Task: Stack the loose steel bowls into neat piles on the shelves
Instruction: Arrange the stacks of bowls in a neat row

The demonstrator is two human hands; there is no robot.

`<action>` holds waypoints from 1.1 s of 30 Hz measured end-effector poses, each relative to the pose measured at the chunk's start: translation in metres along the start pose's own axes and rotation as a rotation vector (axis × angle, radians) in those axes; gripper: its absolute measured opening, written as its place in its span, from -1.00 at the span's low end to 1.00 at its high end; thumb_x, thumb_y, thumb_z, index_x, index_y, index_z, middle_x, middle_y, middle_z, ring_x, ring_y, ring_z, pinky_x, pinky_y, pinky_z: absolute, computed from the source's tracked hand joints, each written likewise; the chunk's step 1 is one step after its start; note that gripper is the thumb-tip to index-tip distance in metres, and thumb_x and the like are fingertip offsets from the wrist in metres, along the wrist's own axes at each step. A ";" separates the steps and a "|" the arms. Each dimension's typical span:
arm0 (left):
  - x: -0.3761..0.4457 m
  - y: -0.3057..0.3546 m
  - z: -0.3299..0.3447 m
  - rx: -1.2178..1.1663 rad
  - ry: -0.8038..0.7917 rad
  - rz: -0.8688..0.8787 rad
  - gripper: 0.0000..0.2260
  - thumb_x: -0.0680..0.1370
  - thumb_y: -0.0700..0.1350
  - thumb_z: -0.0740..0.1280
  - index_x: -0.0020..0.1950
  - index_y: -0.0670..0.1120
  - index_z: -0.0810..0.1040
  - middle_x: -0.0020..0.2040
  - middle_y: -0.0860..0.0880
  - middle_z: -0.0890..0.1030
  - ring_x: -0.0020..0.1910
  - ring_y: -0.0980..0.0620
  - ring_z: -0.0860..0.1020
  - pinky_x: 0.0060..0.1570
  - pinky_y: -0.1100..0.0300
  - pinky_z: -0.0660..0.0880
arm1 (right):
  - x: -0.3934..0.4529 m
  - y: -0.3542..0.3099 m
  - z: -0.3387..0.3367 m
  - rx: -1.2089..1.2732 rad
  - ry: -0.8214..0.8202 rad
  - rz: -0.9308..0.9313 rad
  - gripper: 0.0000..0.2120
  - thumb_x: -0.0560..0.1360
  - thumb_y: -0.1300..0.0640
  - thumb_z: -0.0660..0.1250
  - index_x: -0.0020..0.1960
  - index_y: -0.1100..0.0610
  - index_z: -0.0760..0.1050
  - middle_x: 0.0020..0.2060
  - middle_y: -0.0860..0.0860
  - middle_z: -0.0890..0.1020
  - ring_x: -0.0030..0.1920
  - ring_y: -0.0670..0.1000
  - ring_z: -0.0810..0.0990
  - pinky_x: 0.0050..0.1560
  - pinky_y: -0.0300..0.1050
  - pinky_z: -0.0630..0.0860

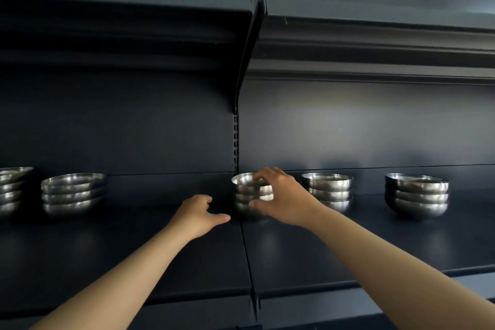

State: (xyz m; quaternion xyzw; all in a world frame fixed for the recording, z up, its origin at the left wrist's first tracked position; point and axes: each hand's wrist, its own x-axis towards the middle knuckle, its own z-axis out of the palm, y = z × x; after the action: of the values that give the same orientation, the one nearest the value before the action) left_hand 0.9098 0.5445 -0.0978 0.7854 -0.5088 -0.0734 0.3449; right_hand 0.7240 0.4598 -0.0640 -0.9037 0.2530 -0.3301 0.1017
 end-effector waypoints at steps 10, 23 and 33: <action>0.054 0.022 0.041 -0.361 -0.140 0.057 -0.67 0.31 -0.09 0.56 -0.01 0.12 0.55 -0.02 0.14 0.65 0.04 0.18 0.59 0.00 0.36 0.50 | 0.054 0.076 0.006 0.078 -0.004 0.057 -0.35 0.19 -0.32 0.45 0.17 -0.04 0.42 0.14 -0.13 0.35 0.08 -0.12 0.44 0.04 -0.29 0.36; 0.066 0.005 0.061 -0.517 -0.156 0.066 -0.52 0.32 -0.13 0.56 0.19 0.03 0.50 0.06 0.08 0.66 0.08 0.17 0.60 0.16 0.25 0.49 | 0.052 0.106 0.029 0.349 -0.043 0.089 -0.38 0.13 -0.32 0.47 0.09 -0.25 0.31 0.04 -0.28 0.38 0.02 -0.27 0.44 -0.15 -0.44 0.33; 0.062 0.002 0.052 -0.537 -0.119 0.075 -0.53 0.26 -0.14 0.59 0.10 0.08 0.52 -0.07 0.18 0.68 -0.08 0.29 0.62 -0.17 0.48 0.48 | 0.050 0.096 0.035 0.390 -0.034 0.113 -0.26 0.12 -0.24 0.54 0.21 -0.17 0.32 0.06 -0.20 0.49 0.03 -0.21 0.49 -0.15 -0.38 0.40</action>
State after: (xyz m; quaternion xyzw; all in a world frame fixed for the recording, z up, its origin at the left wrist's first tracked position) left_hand 0.9131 0.4670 -0.1209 0.6406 -0.5193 -0.2387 0.5129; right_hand 0.7419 0.3524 -0.0966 -0.8567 0.2330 -0.3513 0.2974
